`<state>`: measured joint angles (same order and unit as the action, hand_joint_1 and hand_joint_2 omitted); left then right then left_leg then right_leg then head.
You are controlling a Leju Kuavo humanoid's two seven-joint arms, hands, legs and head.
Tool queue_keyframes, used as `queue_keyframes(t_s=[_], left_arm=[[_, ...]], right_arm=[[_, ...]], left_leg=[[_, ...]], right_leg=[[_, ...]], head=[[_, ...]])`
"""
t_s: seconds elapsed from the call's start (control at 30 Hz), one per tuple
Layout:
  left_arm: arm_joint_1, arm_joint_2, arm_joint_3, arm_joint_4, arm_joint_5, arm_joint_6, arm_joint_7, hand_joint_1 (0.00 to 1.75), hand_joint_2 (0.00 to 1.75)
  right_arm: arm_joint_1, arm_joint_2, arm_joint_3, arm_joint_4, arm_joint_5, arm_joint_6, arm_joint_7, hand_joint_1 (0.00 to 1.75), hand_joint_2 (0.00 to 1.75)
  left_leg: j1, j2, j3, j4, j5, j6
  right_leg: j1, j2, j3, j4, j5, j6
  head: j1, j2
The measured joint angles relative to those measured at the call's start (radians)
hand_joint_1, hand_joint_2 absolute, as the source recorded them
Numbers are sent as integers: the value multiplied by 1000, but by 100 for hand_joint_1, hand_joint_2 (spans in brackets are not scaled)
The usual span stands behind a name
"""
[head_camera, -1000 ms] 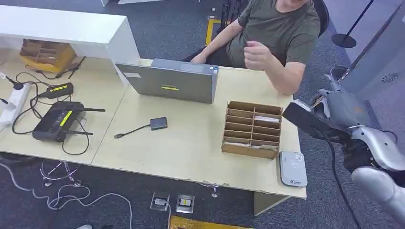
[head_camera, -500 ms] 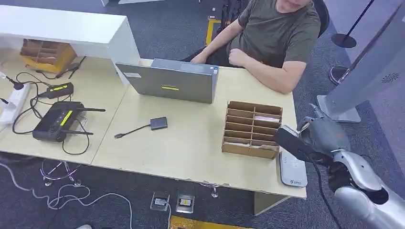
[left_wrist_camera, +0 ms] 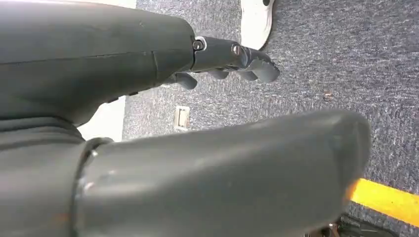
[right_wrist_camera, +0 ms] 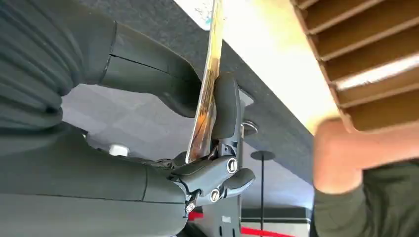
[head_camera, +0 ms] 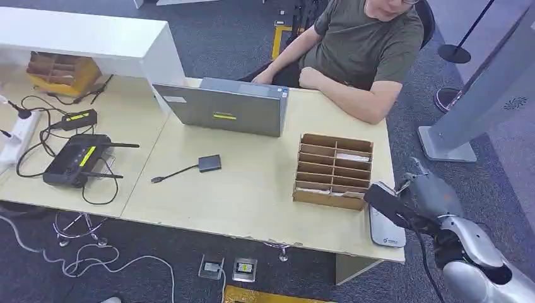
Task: Pass the card to the sensor for recognition and then transmit it.
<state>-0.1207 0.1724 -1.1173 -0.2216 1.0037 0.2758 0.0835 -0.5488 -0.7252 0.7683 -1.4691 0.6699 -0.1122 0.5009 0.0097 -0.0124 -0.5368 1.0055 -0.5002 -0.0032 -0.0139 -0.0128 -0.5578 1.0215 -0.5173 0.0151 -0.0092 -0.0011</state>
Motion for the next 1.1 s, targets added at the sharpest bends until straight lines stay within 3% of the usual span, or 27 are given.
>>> queue_keyframes(t_s=[0.47,1.1], left_arm=[[0,5,0,0,0,-3,0,0,0],[0,10,0,0,5,-5,0,0,0]], right_arm=[[82,9,46,36,-5,0,-5,175,175],[83,52,95,106,-30,-30,-24,175,175]], left_leg=[[0,0,0,0,0,0],[0,0,0,0,0,0]], right_leg=[[0,0,0,0,0,0],[0,0,0,0,0,0]], head=[[0,0],[0,0]])
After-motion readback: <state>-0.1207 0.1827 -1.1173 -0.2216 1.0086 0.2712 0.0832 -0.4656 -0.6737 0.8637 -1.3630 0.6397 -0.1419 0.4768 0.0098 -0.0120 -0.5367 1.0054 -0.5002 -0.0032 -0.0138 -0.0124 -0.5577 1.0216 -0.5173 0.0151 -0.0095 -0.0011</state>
